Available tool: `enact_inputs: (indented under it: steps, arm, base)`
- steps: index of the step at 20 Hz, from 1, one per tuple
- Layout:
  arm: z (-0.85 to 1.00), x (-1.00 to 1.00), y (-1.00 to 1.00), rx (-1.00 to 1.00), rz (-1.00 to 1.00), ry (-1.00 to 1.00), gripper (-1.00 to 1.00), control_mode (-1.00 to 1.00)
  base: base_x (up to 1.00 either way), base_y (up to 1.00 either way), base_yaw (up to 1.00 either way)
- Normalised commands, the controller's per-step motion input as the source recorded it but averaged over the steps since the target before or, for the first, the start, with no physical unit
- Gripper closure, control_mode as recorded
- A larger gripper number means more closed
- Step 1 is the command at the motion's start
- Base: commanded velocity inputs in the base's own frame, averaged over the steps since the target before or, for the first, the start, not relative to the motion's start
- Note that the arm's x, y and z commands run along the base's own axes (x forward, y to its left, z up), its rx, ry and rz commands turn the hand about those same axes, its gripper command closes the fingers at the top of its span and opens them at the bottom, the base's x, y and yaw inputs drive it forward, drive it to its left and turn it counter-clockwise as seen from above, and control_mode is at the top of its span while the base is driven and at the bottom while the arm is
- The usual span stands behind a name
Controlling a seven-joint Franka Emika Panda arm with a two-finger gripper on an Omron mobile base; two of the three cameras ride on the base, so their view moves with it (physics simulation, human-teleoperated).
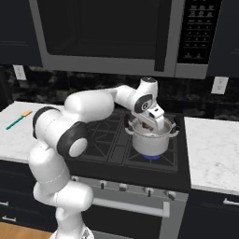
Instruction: Put the mushroom and sweet potato in the pot. Retrieve the spatula and lightly stir the vegetables in the pot.
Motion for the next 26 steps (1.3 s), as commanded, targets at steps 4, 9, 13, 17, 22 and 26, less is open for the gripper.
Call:
enact_inputs:
  steps: [4,9,13,17,22,26]
  arm:
    - [-0.36,0.47,-0.22,0.00,0.00,0.00,1.00,-1.00]
    - [-0.36,0.27,-0.16,0.00,0.00,0.00,1.00,-1.00]
    - [-0.29,0.28,-0.01,0.00,0.00,0.03,1.00,-1.00]
    - [-0.26,0.19,0.00,0.00,0.00,0.02,1.00,-1.00]
    - [-0.21,0.18,0.00,0.00,0.00,0.03,1.00,-1.00]
    - [-0.14,0.13,0.00,0.00,0.00,0.03,1.00,-1.00]
  base:
    - [0.00,0.00,0.00]
    - [0.00,0.00,0.00]
    - [0.00,0.00,0.00]
    - [0.00,0.00,0.00]
    - [0.00,0.00,0.00]
    - [0.00,0.00,0.00]
